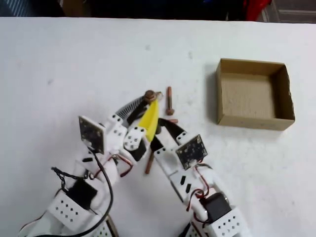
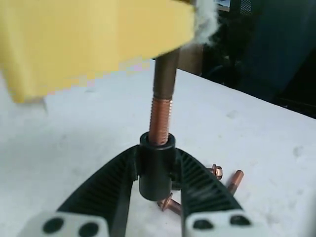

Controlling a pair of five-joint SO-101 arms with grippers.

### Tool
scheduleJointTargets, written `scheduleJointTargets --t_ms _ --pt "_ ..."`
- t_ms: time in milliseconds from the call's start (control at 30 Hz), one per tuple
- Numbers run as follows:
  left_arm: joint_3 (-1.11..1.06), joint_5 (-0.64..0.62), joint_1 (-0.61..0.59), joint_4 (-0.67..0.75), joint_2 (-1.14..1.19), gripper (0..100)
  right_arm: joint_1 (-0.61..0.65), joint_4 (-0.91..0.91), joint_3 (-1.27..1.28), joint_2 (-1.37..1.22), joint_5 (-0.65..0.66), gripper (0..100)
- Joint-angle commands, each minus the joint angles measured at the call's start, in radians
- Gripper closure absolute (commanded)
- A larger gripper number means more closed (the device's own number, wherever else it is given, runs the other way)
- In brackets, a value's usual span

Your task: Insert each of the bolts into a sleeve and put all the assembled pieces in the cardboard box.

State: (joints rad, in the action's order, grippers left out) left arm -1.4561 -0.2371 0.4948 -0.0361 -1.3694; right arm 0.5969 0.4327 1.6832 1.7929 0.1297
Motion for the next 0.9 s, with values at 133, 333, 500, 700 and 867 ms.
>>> scheduleJointTargets --t_ms 133,333,500,700,867 --pt "-0.031 -0.009 0.002 0.005 -0.028 98 0.002 -0.008 0.006 0.010 0.015 98.2" --pt "-0.061 -0.003 0.002 -0.002 -0.028 98 0.001 -0.008 0.006 0.010 0.017 98.2" --pt "-0.107 -0.003 -0.001 0.005 -0.028 98 0.001 -0.008 0.006 0.010 0.017 98.2" --pt "-0.137 -0.003 0.007 0.005 -0.028 98 -0.042 -0.010 0.006 0.012 0.011 98.2" --pt "-0.143 -0.003 0.002 0.005 -0.028 98 -0.045 -0.024 0.006 0.012 0.011 98.2"
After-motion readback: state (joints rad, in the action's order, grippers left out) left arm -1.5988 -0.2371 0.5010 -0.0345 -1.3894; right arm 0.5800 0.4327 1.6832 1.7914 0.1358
